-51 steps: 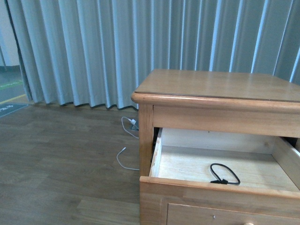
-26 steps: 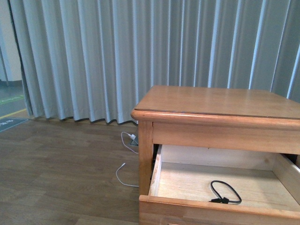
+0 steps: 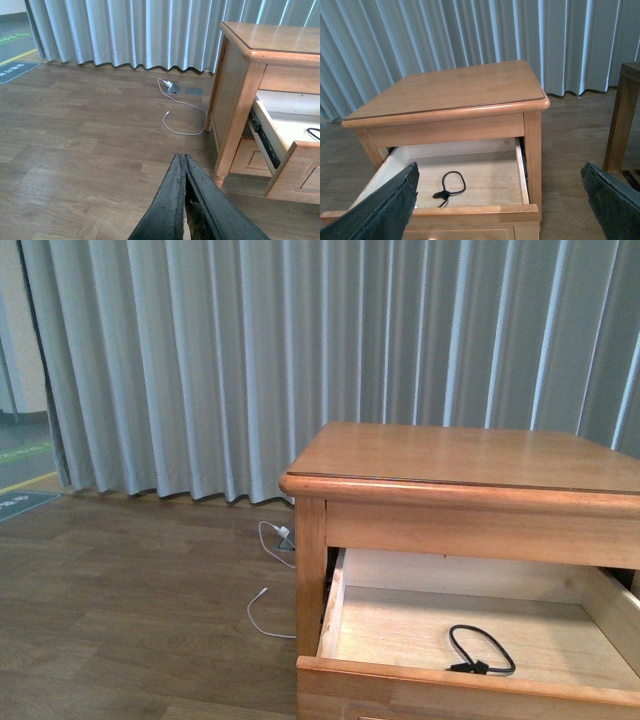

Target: Put charger into drawer

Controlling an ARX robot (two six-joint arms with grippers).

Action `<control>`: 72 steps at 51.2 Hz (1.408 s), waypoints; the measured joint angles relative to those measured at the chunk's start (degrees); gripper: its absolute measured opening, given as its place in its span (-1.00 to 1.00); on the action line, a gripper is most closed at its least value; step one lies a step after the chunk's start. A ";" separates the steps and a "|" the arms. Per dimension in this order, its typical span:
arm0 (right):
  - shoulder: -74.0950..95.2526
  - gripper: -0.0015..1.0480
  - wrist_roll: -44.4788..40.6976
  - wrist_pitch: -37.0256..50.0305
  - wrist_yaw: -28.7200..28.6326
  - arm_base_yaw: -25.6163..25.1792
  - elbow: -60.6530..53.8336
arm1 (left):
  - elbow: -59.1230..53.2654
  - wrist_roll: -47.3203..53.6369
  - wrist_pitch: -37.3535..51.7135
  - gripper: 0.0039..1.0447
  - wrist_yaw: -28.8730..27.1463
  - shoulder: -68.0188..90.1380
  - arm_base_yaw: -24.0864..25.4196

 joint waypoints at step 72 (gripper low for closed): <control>42.36 0.85 -6.82 -24.65 22.12 35.23 15.43 | -2.40 0.13 0.39 0.89 0.02 -2.71 0.00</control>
